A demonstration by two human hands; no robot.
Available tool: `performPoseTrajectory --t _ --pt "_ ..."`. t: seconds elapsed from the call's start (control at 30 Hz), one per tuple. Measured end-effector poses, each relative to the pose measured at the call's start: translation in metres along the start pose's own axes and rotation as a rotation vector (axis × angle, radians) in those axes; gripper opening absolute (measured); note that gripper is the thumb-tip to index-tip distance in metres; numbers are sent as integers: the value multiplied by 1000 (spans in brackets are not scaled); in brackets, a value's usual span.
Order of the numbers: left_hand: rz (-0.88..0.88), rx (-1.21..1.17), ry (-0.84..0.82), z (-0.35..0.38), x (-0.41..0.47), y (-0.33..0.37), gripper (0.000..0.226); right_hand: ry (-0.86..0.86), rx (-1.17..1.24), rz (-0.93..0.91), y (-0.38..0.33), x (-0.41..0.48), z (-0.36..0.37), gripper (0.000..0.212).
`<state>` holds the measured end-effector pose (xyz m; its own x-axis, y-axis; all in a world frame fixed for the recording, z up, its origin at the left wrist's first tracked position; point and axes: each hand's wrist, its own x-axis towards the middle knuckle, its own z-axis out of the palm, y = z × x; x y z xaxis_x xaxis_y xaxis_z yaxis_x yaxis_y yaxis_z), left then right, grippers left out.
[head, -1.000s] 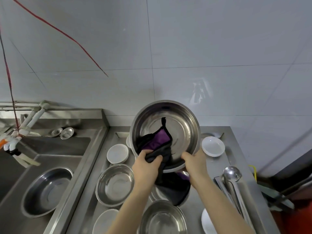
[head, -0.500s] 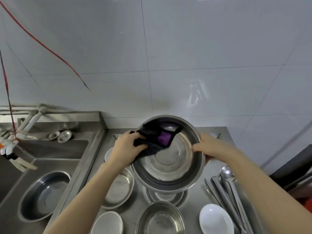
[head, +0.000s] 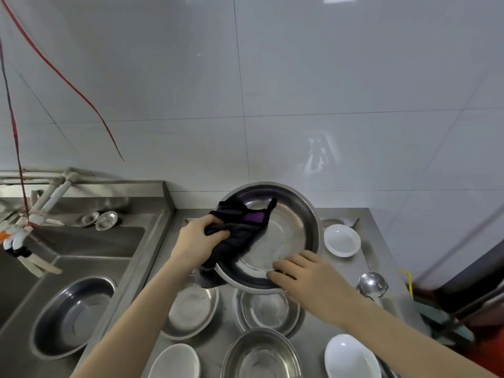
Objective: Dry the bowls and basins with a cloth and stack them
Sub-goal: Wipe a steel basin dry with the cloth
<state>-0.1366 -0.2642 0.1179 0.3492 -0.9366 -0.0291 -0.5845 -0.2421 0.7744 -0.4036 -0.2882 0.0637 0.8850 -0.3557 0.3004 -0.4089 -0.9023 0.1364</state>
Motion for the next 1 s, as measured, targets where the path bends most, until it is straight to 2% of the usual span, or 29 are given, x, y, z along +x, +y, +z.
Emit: performPoseTrajectory --t 0.13,0.2,0.27,0.37,0.47,0.57,0.67,0.77,0.87,0.93,1.0 --pt "-11 -120 -13 -10 0 -1 3 21 79 84 7 3 5 18" --pt "-30 -203 72 -14 0 -4 3 -24 157 140 4 5 -1 11" --pt "-56 -242 236 -18 2 -6 2 -73 390 265 -1 6 -7 14" --pt "-44 -105 416 -18 1 -4 2 -147 825 504 -7 10 -15 6" --pt "-19 -43 534 -15 0 -1 5 -94 996 623 -9 15 -19 5" --pt "-47 -111 605 -15 -1 7 7 -7 1161 785 -6 19 -24 9" --pt "-7 -179 514 -7 -8 26 11 20 1258 891 -10 26 -30 20" --pt "61 -286 221 9 -18 40 23 96 1443 945 -22 38 -34 19" --pt "78 -527 -65 13 -24 41 36 212 1400 1018 -20 45 -42 15" --pt "130 -576 -136 14 -28 41 41 295 1392 1042 -16 45 -46 25" --pt "238 -523 -130 20 -31 42 46 340 1411 1064 -15 46 -50 37"
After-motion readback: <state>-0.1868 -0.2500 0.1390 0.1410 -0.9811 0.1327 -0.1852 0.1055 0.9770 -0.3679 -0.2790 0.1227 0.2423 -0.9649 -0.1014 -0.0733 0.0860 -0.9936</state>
